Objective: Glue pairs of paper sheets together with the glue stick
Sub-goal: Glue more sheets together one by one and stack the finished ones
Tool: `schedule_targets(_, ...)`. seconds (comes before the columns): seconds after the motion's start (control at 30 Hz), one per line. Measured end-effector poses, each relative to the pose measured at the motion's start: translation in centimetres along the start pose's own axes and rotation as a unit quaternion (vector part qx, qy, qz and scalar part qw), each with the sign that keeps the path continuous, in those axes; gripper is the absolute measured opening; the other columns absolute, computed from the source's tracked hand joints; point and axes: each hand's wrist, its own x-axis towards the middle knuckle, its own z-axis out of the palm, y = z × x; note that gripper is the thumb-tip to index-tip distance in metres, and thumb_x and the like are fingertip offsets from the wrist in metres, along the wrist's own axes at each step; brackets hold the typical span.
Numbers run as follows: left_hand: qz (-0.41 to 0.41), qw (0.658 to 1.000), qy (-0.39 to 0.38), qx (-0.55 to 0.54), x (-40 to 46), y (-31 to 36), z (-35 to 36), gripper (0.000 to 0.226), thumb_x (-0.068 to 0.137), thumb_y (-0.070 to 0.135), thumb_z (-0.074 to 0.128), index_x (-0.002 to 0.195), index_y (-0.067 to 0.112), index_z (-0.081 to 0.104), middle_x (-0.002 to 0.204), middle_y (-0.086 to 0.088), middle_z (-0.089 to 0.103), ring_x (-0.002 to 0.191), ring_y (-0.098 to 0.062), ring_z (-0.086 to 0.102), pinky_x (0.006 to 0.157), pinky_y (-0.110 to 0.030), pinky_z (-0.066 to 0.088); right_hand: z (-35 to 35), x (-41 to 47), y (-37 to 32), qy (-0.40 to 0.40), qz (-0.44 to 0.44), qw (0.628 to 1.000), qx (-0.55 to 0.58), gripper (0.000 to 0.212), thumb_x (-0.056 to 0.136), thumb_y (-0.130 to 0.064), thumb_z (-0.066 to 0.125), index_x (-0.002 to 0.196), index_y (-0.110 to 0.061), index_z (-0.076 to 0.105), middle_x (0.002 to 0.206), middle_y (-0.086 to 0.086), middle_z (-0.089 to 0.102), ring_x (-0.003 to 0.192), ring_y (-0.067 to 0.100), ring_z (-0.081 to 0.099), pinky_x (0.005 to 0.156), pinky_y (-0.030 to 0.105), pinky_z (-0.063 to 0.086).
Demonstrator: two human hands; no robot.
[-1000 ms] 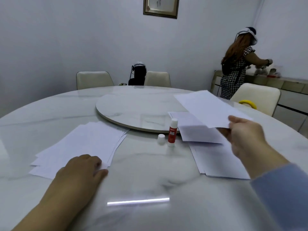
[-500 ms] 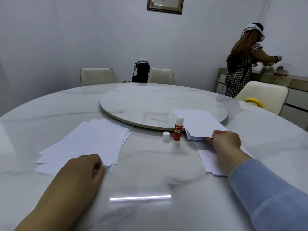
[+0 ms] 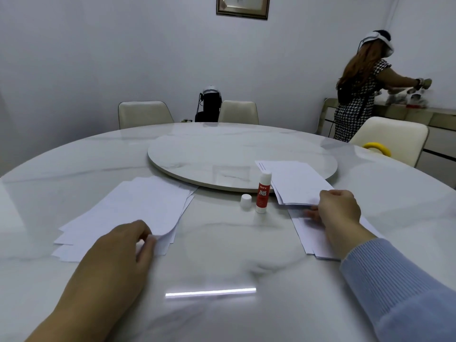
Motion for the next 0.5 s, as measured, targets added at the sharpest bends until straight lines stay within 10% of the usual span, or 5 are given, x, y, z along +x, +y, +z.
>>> schedule_targets(0.23,0.057,0.989,0.088,-0.106,-0.2,1.3,-0.6,0.015,0.097,0.039,0.036,0.084,0.033,0.039,0.066,0.008,0.054,0.059,-0.010,0.051,0.051,-0.029,0.040,0.8,-2.1,-1.4,-0.070,-0.162,0.973,-0.151,0.037,0.081,-0.039,0.071,0.110,-0.017,0.061,0.088,-0.007,0.055,0.070,0.005,0.050,0.053,0.023,0.035)
schedule_targets(0.37,0.074,0.983,0.072,-0.150,-0.7,1.9,-1.0,0.016,0.089,0.042,0.032,0.088,0.033,0.045,0.072,0.013,0.055,0.070,-0.006,0.051,0.057,-0.029,0.040,3.3,-3.8,-1.8,-0.155,-0.201,0.933,-0.256,0.072,0.064,-0.051,0.083,0.123,-0.019,0.058,0.121,0.005,0.048,0.086,0.011,0.052,0.073,0.025,0.045)
schedule_targets(0.5,0.103,0.976,0.012,-0.193,-0.7,1.9,-1.6,0.024,0.082,0.043,0.033,0.083,0.026,0.049,0.075,0.006,0.058,0.075,-0.010,0.051,0.062,-0.027,0.039,5.0,-4.2,-1.4,-0.184,-0.183,0.932,-0.252,0.036,0.068,-0.042,0.083,0.089,-0.021,0.064,0.117,0.006,0.053,0.070,0.001,0.053,0.049,0.013,0.038)
